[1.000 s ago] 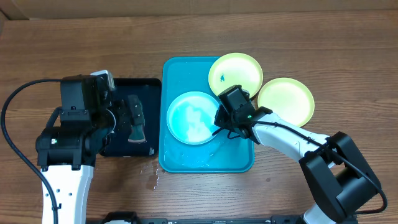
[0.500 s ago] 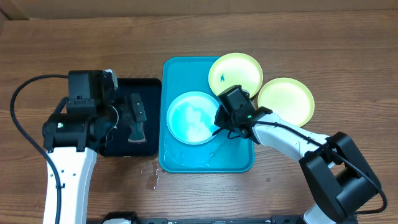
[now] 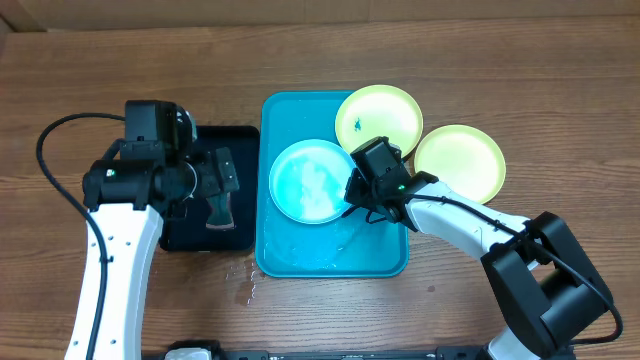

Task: Clean dirty plates on tray and stack at the side
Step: 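Release the sponge on the black tray and hold the left gripper above it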

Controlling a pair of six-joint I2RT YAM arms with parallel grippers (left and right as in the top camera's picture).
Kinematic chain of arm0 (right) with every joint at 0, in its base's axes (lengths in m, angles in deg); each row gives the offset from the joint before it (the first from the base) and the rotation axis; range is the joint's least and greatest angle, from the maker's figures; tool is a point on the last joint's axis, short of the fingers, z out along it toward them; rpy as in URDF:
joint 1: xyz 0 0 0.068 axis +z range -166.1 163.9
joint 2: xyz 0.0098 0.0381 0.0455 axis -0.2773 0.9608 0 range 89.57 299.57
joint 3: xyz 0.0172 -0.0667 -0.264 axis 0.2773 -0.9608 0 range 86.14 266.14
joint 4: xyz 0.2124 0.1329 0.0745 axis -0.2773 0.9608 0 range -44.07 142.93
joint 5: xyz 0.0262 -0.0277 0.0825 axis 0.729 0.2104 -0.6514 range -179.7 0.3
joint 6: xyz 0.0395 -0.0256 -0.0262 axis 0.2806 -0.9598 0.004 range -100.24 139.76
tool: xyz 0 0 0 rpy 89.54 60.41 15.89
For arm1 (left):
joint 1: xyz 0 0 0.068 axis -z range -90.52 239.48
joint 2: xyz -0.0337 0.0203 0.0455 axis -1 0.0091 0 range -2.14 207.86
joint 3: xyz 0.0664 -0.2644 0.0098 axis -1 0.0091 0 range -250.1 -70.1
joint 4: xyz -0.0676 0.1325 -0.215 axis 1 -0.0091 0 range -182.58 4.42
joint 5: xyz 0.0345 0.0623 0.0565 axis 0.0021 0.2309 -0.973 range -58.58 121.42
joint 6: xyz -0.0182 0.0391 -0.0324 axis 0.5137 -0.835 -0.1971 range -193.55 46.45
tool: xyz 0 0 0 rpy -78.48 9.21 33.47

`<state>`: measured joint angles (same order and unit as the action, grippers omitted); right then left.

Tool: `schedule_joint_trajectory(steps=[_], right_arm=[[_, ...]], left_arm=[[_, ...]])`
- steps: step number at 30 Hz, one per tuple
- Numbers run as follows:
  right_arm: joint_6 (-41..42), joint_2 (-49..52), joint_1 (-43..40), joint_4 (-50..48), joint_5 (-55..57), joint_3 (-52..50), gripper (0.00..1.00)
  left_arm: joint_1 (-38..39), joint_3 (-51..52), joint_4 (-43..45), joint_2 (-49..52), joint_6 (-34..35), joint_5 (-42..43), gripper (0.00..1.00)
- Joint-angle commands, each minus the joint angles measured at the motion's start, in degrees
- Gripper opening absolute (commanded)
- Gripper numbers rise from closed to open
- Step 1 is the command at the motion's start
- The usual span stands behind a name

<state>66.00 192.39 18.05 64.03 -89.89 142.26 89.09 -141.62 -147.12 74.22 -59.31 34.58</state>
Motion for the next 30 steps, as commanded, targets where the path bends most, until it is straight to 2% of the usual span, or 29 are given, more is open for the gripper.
schedule_joint_trajectory(steps=[1, 14, 30], right_arm=[[-0.2, 0.1, 0.0, 0.0, -1.0, 0.1, 0.04], [-0.2, 0.1, 0.0, 0.2, -1.0, 0.1, 0.04], [-0.3, 0.1, 0.0, 0.7, 0.4, 0.1, 0.04]], left_arm=[[-0.1, -0.7, 0.0, 1.9, 0.1, -0.6, 1.00], [-0.1, -0.7, 0.1, 6.1, 0.1, -0.6, 1.00], [-0.1, -0.7, 0.1, 6.5, 0.1, -0.6, 1.00]])
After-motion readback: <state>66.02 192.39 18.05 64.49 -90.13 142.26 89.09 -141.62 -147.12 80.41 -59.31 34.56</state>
